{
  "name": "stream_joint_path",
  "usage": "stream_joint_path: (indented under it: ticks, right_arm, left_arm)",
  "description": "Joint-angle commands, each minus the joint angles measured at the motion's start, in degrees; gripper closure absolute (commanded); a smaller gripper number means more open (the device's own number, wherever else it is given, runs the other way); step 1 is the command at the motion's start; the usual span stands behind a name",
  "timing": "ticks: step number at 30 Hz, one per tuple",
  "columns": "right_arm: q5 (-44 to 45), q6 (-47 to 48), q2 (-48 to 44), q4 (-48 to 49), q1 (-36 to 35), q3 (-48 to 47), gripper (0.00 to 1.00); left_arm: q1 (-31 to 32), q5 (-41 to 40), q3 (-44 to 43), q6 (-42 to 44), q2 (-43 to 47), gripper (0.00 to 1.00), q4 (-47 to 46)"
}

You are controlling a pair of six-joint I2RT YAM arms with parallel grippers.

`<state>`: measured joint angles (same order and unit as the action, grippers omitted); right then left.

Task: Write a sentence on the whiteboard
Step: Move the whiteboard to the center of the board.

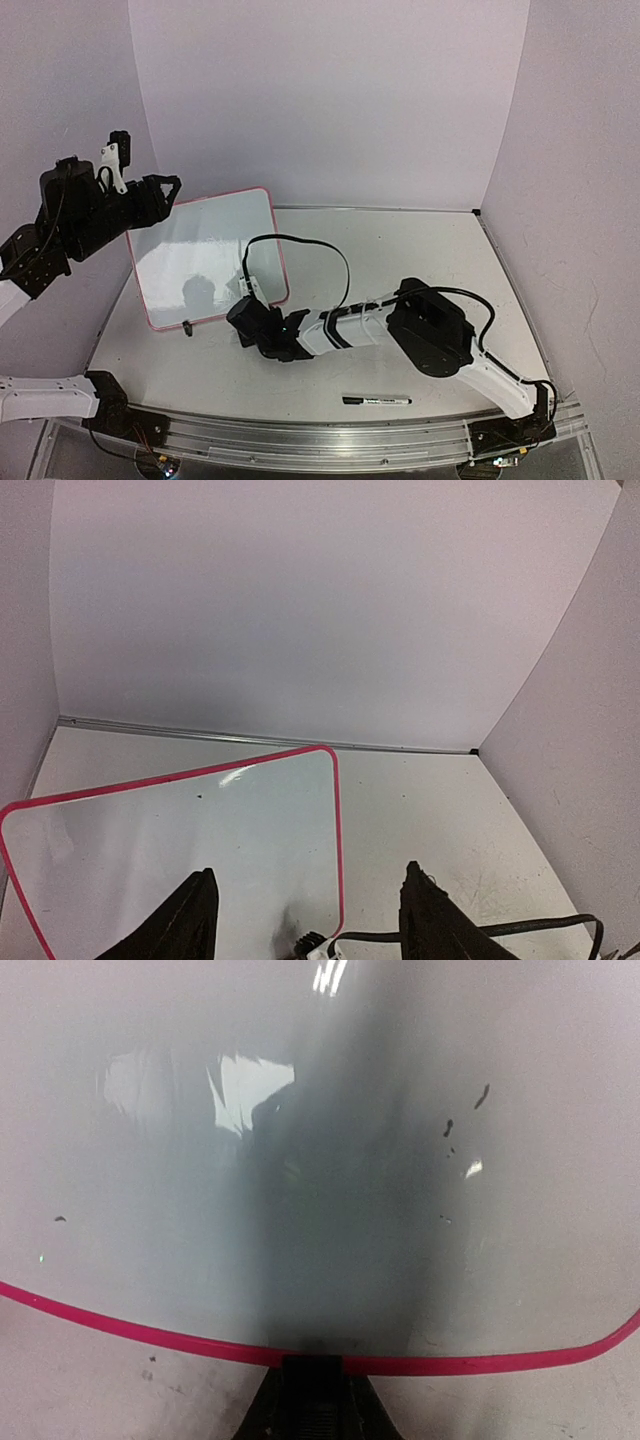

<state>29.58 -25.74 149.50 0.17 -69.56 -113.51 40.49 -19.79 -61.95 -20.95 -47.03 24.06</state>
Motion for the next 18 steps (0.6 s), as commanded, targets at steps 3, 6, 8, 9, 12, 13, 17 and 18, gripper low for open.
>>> stream_joint_path:
  ticks: [3,6,8,9,12,13,17,18]
  right_arm:
    - [2.5,1.5,-14.5,1.2,2.7,19.1,1.0]
    - [1.0,0.9,-20.8,3.0,4.9,29.3,1.0]
    - [0.7,0.5,-24.9,4.5,6.1,37.2,1.0]
    - [0.1,0.4,-27.0,5.7,6.7,40.7,1.0]
    - [-2.9,1.1,-33.2,10.7,8.8,51.1,1.0]
    - [-3.0,1.4,-34.8,11.9,9.1,53.8,1.0]
    - [-1.1,0.6,-39.2,13.0,10.6,60.8,1.0]
    - [-1.0,-0.2,-40.2,13.2,11.2,62.6,1.0]
  left_arm:
    - [-0.2,-0.2,-3.7,0.2,-2.3,0.37,-1.2]
    - [-0.1,0.3,-3.7,0.0,-3.6,0.38,-1.2]
    - [-0.1,0.4,-3.6,-0.1,-4.7,0.38,-1.4]
    - [-0.1,0.4,-3.6,-0.2,-5.2,0.38,-1.6]
    - [-0.1,0.9,-3.5,-0.1,-6.8,0.38,-2.9]
    - [-0.1,1.2,-3.5,-0.1,-7.5,0.38,-3.4]
    - [-0.1,2.8,-3.6,-0.1,-10.0,0.38,-5.3]
    - [-0.1,3.2,-3.5,-0.3,-10.5,0.38,-5.8]
